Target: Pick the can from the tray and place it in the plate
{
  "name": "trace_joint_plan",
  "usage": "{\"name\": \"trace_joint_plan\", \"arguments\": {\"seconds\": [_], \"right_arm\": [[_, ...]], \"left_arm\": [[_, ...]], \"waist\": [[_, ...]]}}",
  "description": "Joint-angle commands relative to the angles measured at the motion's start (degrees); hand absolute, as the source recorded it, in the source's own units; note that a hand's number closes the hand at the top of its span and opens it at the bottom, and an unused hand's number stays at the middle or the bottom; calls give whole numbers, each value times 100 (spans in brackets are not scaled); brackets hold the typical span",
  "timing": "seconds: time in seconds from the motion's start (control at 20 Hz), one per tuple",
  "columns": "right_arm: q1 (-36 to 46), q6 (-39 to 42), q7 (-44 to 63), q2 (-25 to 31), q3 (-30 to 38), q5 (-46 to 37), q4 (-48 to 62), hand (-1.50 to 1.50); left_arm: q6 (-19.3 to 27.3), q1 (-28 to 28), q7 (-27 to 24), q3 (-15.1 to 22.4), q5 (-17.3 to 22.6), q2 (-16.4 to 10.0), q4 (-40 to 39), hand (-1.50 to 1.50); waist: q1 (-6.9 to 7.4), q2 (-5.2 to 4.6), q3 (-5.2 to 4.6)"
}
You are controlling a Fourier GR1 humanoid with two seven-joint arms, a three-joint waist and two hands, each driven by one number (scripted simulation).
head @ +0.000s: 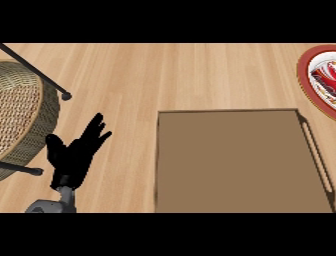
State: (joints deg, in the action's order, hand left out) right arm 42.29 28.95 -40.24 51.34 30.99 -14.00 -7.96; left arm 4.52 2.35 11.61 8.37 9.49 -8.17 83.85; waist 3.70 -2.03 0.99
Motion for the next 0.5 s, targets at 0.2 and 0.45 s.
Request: {"name": "trace_joint_plan", "arguments": {"seconds": [0.2,0.45], "right_arm": [[-654,1115,-827,275,-267,-178,-289,-150],[-959,1104,-1060,393,-459,-288,-502,-150]], "left_arm": [[59,-145,6,11,-52,38,-148,0],[13,-160,57,-10,-12,16,-140,0]], "waist": [[-138,2,-8],[-185,30,-18]]}}
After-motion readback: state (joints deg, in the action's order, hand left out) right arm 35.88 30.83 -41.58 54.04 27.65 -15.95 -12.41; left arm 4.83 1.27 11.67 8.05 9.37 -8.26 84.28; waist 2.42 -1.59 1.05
